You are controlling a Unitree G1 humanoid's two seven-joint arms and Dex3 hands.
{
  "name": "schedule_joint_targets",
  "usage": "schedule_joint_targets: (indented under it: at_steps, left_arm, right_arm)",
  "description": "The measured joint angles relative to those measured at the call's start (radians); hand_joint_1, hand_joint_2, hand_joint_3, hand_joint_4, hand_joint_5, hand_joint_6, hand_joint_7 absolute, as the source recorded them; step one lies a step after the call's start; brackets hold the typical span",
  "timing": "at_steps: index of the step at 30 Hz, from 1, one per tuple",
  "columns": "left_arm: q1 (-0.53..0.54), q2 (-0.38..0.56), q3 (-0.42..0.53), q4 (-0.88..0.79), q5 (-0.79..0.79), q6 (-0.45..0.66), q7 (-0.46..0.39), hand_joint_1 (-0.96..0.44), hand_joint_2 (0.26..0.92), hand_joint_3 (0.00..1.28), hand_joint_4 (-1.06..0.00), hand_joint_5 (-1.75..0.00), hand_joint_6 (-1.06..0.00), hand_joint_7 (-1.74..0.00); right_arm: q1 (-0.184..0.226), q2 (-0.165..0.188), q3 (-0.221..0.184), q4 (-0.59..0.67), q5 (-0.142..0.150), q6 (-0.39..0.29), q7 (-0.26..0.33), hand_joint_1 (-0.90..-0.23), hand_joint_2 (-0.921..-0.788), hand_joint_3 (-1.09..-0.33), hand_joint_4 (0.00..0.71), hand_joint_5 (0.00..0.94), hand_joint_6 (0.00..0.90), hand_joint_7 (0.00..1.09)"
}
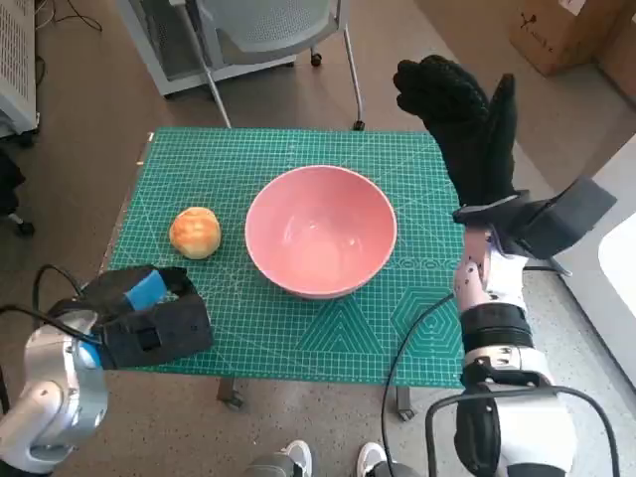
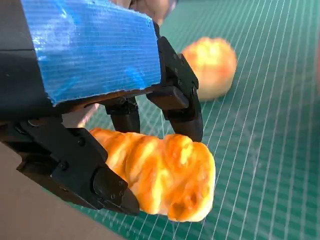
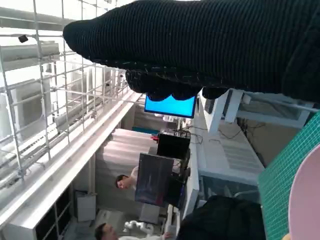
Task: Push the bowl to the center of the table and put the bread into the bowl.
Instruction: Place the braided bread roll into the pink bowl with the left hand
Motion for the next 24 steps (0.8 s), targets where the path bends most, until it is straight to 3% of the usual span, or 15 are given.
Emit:
schedule_joint_targets:
  at_steps: [13,24]
  left_arm:
    - [-0.035,-0.001,0.157,-0.144,-0.008,0.018,-0.060,0.00,0.888,0.08,-0.69,-1.18,-0.74,-1.04]
    - [-0.211,-0.012,0.195,-0.214,-0.010,0.014,-0.081,0.00,0.885,0.05,-0.73,-1.17,-0.78,-0.96]
  right_arm:
    - [0.000,0.000,-0.012,0.001,0.007,0.016,0.018,-0.771,-0.921,-0.632,0.234,0.000,0.400,0.00]
    - [0.000,0.001,-0.014,-0.002,0.006,0.016,0.023,-0.764,-0.921,-0.638,0.253,0.008,0.407,0.00]
